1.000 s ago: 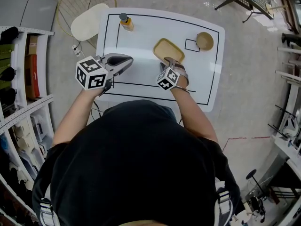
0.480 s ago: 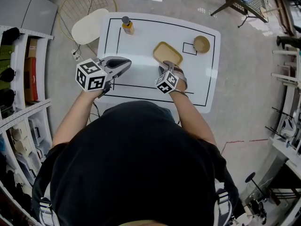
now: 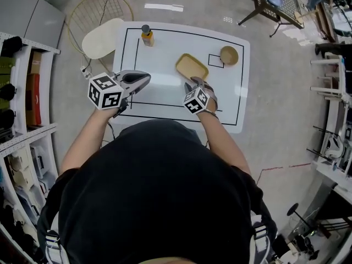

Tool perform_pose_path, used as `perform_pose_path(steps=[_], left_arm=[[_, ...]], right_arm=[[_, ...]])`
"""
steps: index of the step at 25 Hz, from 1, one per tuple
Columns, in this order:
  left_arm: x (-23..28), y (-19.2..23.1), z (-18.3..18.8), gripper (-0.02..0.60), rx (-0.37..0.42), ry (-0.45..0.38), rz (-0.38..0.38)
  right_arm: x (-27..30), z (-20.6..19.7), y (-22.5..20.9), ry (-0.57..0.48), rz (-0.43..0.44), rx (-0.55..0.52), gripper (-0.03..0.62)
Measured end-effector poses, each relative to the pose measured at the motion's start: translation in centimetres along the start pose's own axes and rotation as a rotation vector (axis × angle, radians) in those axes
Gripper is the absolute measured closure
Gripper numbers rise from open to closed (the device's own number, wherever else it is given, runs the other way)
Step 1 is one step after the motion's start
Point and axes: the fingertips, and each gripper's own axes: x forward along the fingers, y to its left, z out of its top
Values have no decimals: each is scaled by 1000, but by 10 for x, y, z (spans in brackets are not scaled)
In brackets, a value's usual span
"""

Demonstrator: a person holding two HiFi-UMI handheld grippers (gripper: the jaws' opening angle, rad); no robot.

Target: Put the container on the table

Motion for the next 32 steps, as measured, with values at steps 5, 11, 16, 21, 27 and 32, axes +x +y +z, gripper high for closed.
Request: perform_pose_path(steps=[5,11,16,21,27,32], left_arm=[[-5,-7,2,574,14,-15,-4],[-12,-16,4,574,26,-35,-17],[-22,-20,4,574,32,-55,-13],[-35,-23,1,574,22,-76,-1],[-45,-29,-3,574,32,-82,16],[-52,-36,-4,574,50,-89,25]], right_arm=[[-18,4,-8,-16,-25,23,468],[-40,9,-16,-43,-52,61,468],[-60,9,-25,-57,-76,98,468],[-81,16,-33,-84,-92,127,468],[-103,27,-32,-127,-97,157,471],[-122,39,-31,-167,-100,169,473]])
